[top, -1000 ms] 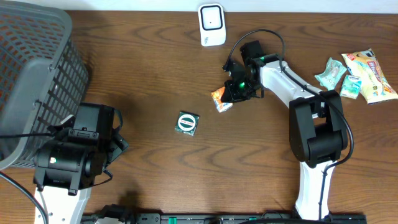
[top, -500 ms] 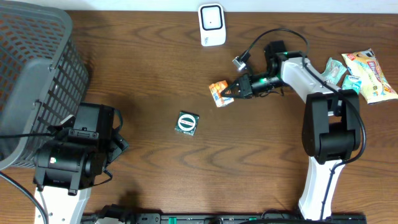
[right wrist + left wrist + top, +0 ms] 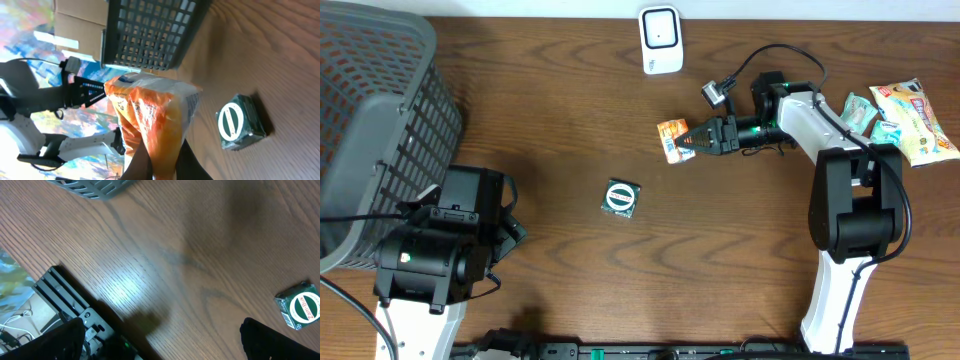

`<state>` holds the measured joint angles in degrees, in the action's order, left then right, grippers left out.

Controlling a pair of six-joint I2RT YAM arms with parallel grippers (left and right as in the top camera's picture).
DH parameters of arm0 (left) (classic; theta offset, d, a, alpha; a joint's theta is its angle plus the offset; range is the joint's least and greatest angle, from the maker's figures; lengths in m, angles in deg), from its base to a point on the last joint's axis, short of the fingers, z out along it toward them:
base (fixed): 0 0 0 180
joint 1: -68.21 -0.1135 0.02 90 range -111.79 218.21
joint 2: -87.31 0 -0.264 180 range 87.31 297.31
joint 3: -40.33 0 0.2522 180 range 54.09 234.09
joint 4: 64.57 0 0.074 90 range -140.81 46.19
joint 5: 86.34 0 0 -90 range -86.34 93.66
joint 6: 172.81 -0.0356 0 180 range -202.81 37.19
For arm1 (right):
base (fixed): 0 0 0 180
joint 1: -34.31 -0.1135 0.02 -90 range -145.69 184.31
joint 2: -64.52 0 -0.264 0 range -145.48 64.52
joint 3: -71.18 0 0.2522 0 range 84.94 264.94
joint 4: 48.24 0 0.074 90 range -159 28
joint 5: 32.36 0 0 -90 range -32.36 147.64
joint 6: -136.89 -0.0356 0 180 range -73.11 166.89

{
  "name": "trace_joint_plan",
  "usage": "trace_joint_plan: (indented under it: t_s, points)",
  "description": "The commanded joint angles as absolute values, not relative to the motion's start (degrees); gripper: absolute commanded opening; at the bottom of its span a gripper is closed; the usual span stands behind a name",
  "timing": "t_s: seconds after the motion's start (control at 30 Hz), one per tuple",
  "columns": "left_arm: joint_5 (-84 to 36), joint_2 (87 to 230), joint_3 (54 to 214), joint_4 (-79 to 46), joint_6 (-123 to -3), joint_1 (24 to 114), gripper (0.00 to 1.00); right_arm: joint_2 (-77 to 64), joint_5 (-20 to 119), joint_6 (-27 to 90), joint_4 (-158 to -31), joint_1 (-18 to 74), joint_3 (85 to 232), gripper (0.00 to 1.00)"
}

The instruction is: Scan the item barcode

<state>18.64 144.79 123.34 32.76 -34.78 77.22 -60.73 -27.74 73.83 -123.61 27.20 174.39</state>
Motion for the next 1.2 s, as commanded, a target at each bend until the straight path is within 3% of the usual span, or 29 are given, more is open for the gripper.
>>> trace_joint_plan:
  t_s: [0.0,0.47,1.17]
  points:
    - [19.56,144.53,124.44,32.91,-34.25,77.00,0.97,-61.49,-31.44,80.32,-125.73,28.25,174.08,0.01]
    - [19.58,144.53,124.44,32.91,-34.23,77.00,0.97,-58.96,-31.85,117.28,-159.10,32.55,174.08,0.01]
    - [19.56,144.53,124.44,32.91,-34.25,77.00,0.97,-58.65,-31.83,118.38,-158.43,32.44,174.08,0.01]
